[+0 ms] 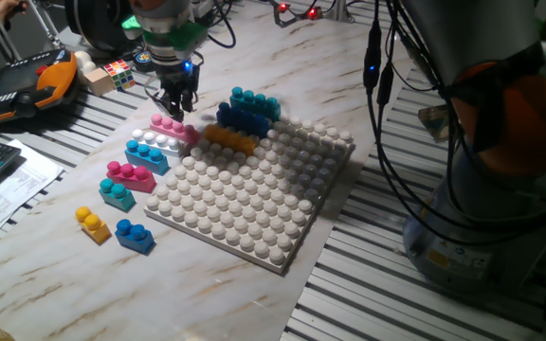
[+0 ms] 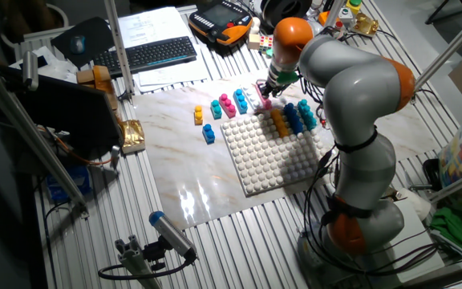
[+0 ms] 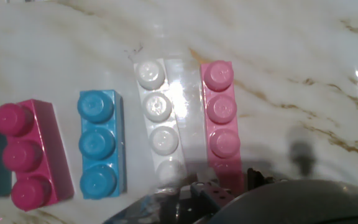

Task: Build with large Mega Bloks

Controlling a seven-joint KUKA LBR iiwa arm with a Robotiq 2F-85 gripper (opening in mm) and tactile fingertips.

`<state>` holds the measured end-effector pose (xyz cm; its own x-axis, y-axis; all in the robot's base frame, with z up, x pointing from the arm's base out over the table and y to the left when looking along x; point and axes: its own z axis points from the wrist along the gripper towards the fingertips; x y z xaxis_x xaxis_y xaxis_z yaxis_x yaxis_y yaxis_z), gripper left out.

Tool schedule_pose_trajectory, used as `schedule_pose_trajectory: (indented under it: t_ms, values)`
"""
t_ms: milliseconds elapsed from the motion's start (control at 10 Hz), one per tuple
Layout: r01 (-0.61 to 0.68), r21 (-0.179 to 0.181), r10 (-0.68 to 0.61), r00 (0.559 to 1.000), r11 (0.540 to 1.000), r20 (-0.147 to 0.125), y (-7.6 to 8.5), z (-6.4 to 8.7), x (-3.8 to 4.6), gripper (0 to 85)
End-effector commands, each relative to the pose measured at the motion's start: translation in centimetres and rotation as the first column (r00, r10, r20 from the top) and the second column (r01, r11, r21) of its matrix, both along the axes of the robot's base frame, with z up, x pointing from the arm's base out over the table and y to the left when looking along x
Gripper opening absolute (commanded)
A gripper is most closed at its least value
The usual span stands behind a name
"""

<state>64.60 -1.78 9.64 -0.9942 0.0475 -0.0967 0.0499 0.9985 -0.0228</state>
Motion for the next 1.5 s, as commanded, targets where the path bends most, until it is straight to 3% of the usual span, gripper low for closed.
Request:
schedule_pose_trajectory:
  t_ms: [0,800,1400]
  values:
    - [-0.002,0.002,0.002,1.0,1.0,0.001,-0.1,-0.2,0.23,35.0]
    - [-0.001,0.008,0.001,1.0,1.0,-0.011,-0.4,-2.4,2.74,38.7]
    - [-0.024,0.011,0.024,1.0,1.0,-0.016,-0.8,-4.1,2.95,42.0]
